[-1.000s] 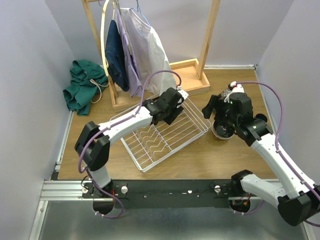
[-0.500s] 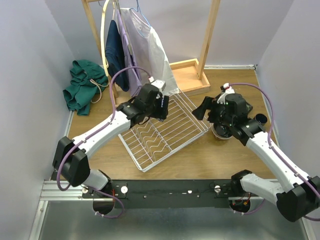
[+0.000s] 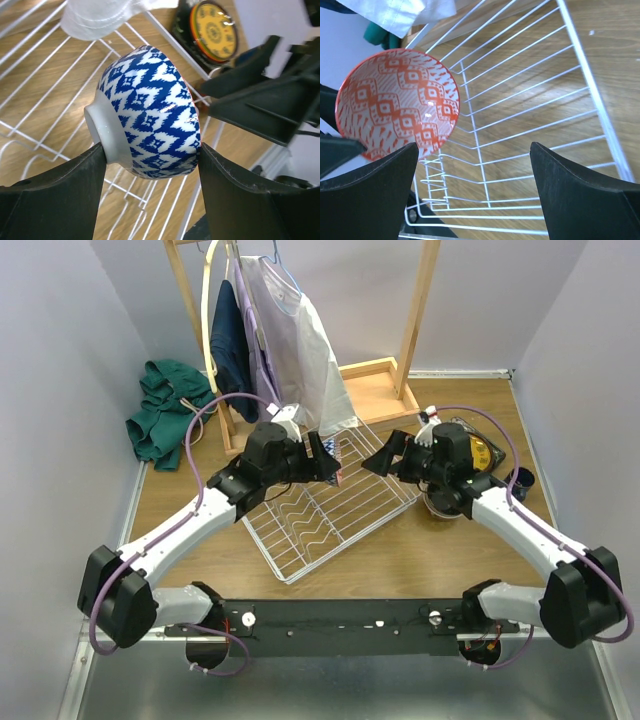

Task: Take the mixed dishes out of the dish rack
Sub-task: Pick up the bowl from the dish rack, then place the bowl at the center of the board, then reset both arms

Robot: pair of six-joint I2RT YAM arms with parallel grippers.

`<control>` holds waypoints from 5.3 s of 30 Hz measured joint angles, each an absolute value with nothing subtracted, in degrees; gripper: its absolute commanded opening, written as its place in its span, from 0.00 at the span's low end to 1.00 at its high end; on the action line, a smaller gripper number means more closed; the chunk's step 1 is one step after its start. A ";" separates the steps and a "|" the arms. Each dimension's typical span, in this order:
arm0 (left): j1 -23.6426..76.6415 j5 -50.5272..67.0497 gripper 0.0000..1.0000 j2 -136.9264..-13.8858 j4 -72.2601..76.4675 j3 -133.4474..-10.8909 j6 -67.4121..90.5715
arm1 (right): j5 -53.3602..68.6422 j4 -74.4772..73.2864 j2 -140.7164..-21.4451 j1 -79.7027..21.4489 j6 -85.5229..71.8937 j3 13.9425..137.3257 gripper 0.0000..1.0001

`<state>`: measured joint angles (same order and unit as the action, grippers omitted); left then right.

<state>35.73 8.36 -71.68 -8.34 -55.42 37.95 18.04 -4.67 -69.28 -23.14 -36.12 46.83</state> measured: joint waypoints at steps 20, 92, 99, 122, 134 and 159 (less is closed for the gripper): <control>35.62 17.63 0.59 -65.89 8.25 -47.29 46.72 | 32.88 12.80 -81.36 -23.14 -44.95 46.76 0.67; 31.57 -5.82 0.99 -64.93 -4.67 -59.44 19.49 | -5.91 -64.03 -32.91 -21.56 -51.51 43.59 0.09; 31.55 -8.56 0.99 -64.60 -6.04 -59.51 17.89 | -6.92 -64.36 -37.17 -21.56 -54.94 42.44 0.04; 31.55 -13.96 0.99 -59.53 -6.35 -59.48 12.43 | -7.40 -52.16 -49.50 -21.56 -54.98 32.62 0.49; 31.55 -18.92 0.99 -54.68 -6.81 -59.48 11.53 | -9.45 -53.28 -45.91 -21.56 -55.57 33.54 0.93; 18.09 -27.92 0.99 -48.16 -32.23 -56.95 18.39 | -26.70 -48.07 -41.82 -21.56 -37.78 52.86 1.00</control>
